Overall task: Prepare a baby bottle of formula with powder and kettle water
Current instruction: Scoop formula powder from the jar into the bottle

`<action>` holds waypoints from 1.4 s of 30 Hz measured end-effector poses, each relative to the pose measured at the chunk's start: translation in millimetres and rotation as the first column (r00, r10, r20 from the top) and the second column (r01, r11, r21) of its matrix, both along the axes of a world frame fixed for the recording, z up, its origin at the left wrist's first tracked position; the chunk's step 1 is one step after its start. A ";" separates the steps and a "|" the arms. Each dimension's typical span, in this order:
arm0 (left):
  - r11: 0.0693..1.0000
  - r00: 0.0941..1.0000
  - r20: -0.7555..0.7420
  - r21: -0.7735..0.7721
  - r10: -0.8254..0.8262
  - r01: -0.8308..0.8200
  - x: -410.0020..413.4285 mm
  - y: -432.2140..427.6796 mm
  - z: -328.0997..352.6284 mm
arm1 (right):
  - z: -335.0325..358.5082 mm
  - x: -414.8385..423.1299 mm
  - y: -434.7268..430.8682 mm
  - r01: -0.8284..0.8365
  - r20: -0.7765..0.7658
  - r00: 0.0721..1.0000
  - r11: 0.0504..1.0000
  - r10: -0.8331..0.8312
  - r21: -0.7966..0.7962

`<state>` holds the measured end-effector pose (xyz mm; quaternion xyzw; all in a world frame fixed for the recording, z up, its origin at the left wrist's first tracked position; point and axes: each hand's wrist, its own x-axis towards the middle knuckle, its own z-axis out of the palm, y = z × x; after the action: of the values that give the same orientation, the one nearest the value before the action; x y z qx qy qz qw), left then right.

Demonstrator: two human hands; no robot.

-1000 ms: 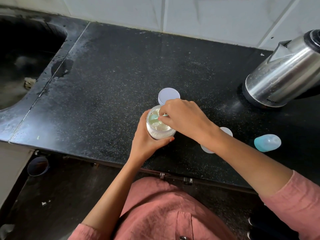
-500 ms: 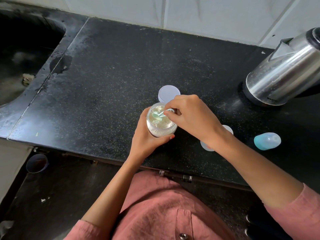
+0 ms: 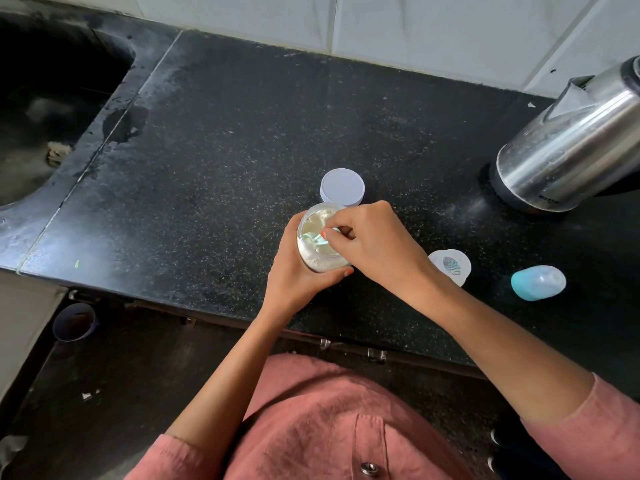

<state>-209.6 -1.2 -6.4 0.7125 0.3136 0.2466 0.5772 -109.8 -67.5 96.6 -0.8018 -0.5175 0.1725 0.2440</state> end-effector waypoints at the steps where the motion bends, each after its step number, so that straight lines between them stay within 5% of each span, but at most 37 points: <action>1: 1.000 1.000 -0.002 -0.004 0.001 -0.001 -0.3 -0.1 0.1 | -0.3 -0.7 -0.2 0.005 -0.008 1.000 1.000 -0.005 0.002; 25: 1.000 0.999 0.038 -0.024 -0.011 0.012 0.8 -0.4 -1.1 | -0.9 -11.6 4.0 0.194 -0.329 0.928 0.981 -0.177 0.019; 42: 0.999 0.999 0.035 0.034 -0.025 0.024 -0.7 2.1 -3.7 | -17.2 6.4 -16.3 0.437 -0.542 0.755 0.899 -0.370 -0.005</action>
<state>-210.3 0.9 -10.1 0.7215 0.2903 0.2574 0.5735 -103.4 -83.8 79.4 -0.7988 -0.2539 0.2982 0.4566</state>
